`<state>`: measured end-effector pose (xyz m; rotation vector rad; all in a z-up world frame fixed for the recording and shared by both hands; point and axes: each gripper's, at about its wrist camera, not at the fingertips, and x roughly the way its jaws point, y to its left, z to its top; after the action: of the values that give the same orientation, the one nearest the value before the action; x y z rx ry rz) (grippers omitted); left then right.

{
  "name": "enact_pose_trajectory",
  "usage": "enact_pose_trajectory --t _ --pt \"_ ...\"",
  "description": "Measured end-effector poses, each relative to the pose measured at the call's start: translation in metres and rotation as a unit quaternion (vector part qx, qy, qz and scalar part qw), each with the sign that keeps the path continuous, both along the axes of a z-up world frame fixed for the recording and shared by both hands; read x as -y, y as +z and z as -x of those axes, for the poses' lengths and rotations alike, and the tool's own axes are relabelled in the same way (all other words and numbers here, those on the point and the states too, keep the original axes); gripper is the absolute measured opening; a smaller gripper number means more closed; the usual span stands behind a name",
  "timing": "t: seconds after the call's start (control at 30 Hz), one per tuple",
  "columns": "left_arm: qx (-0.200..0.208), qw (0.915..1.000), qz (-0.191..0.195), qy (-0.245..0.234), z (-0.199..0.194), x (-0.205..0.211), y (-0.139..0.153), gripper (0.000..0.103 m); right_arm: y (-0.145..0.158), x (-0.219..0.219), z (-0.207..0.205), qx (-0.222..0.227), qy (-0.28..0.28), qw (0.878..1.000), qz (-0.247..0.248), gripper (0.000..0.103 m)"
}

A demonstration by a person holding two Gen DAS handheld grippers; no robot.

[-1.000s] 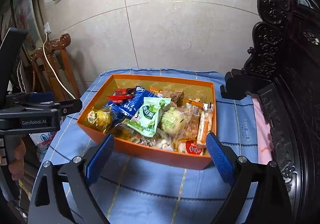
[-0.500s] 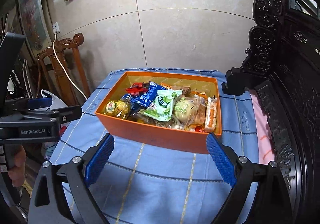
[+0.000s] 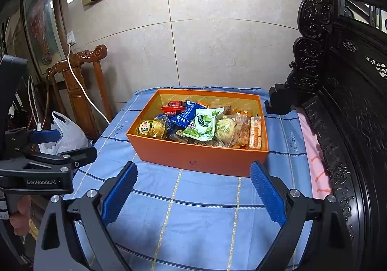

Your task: Organize snacks

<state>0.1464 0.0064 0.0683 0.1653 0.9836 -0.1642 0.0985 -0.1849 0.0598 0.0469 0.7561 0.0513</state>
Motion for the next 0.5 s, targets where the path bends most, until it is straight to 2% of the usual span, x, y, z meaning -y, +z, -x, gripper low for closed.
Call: enact_pose_trajectory --t 0.5 --pt "0.043 0.9988 -0.024 0.003 0.013 0.01 0.02 0.098 0.014 0.004 0.006 0.011 0.0 1.0 0.01 0.095"
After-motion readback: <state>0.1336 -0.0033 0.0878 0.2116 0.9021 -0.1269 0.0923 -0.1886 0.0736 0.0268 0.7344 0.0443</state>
